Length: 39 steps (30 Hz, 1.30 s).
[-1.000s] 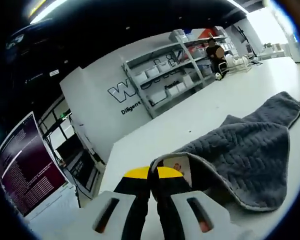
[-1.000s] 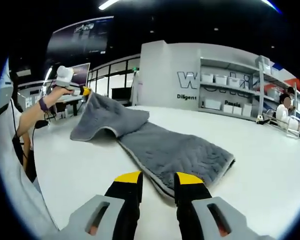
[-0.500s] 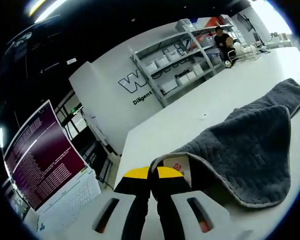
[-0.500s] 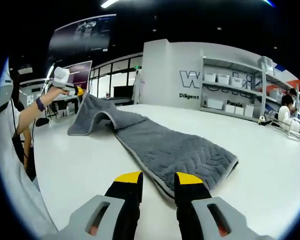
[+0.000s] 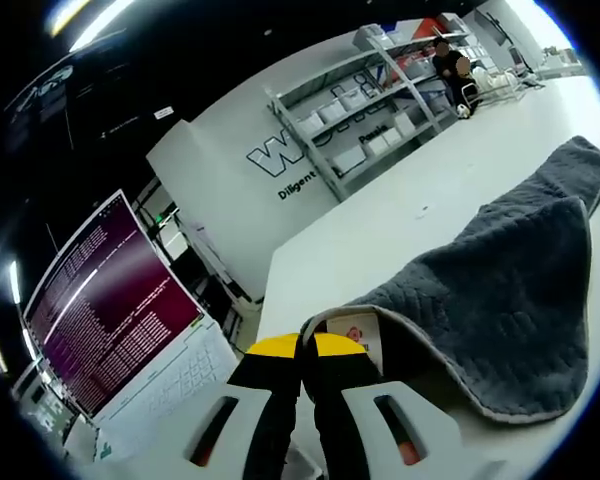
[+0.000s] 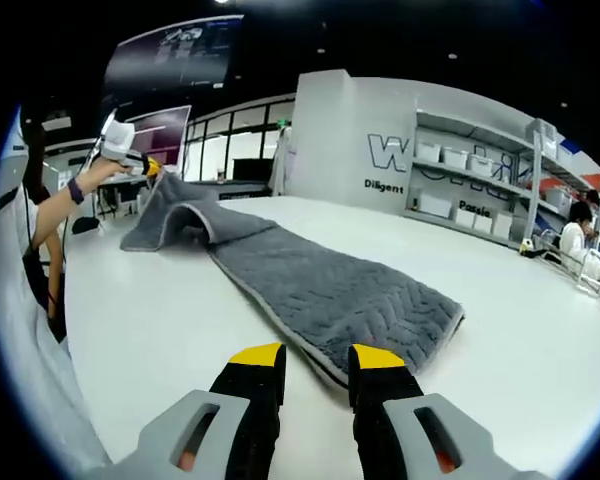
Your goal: Open the folded towel by lifting each exposed corner and separating the folded layers until the towel lies flat within the target outline without major curled edges
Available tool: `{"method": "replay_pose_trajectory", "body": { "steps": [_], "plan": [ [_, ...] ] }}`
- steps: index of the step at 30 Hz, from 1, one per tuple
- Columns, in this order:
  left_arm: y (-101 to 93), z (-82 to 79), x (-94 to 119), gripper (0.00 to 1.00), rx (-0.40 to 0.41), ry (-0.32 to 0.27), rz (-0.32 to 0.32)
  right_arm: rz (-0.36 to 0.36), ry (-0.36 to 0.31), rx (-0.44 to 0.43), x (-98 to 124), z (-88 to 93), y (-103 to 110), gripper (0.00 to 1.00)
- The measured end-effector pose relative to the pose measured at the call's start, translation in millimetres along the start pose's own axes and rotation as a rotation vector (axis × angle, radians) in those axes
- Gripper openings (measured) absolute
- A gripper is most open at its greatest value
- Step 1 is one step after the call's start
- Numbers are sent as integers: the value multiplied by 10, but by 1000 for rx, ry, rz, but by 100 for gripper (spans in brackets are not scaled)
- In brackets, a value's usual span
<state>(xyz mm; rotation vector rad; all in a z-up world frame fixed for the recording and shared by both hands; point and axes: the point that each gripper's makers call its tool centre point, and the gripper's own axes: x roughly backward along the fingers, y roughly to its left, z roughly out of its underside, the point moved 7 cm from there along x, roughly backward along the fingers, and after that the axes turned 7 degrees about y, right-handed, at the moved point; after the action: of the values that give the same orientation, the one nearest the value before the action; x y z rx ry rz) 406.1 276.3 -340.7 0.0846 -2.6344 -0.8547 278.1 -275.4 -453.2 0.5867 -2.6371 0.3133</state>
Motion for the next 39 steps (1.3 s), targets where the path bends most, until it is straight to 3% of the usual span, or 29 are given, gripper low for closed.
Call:
{"method": "replay_pose_trajectory", "body": {
  "steps": [10,21,31,36,39],
  "plan": [
    [2,25,-105,3,34,0,56,-17,131,237,44,27,-114,23],
    [11,-20,26,12,-32,-25,43,-23,170,291,15,29,-117,23],
    [-79,-59,217,21,-120,-46,126,-39,174,309,38,-2,-137,23],
    [-33,-146,371,25,-97,-95,129,-34,172,312,63,-24,-183,23],
    [-85,-190,463,27,-50,-127,195,-37,176,325,66,-38,-198,23]
  ]
}}
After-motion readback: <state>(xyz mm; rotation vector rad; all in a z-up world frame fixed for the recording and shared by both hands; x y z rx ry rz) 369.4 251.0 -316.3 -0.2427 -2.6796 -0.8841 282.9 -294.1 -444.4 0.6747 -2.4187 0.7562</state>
